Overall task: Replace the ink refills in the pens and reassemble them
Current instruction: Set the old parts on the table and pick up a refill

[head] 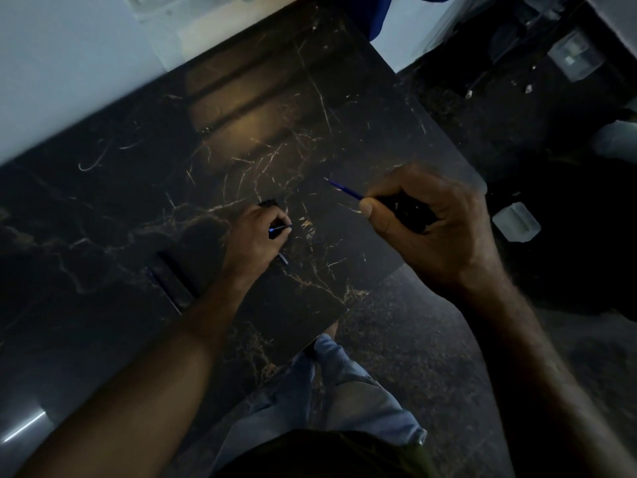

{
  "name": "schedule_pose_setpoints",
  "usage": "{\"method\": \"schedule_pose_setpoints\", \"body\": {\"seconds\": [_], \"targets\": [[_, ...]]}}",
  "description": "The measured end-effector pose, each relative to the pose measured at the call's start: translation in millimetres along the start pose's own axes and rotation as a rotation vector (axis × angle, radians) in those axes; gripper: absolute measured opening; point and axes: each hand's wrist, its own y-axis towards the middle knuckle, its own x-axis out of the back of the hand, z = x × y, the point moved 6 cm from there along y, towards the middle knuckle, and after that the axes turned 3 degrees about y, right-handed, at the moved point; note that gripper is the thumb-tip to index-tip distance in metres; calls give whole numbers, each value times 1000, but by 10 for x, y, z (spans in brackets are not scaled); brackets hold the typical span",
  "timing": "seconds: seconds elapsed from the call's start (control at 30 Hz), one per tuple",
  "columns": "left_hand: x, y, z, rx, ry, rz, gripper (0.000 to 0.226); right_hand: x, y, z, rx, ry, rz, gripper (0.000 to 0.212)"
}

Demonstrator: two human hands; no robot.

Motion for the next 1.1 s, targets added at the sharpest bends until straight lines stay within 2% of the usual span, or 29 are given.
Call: {"method": "schedule_pose_setpoints", "body": {"seconds": [0.17,0.27,0.47,0.67,0.73,0.8,0.83,0.9,1.0,1.1], "targets": [[2,35,-69,-105,118,-78,20,-18,-35,-41,-15,-32,27,12],[1,18,-61,-103,146,-85,21,-44,-43,-34,-12,-26,33,5],[-16,-15,-39,-115,163,-130,26,-70,-19,-37,-14,-18,44,12],[94,-47,-158,-85,164,-139,28,-68,6,-18,-1,-6,56,10],[283,-76,-302,-1,-27,-195,25,-51,6,-7,7,6,50,10],[547,-47,-501,89,-447,-220,21,-26,16,-4,9,21,42,9],[685,-17,-647,78,-673,-190,21,-20,24,-3,12,24,41,8],[939,18,-1012,-53,-989,-48,22,-16,51,0,18,28,38,9],[1144,-35,-1442,-138,-1150,101,18,-8,113,56,46,42,12,10],[1223,-29,-1540,-129,-1186,28,14,-22,169,108,70,43,-3,14]]}}
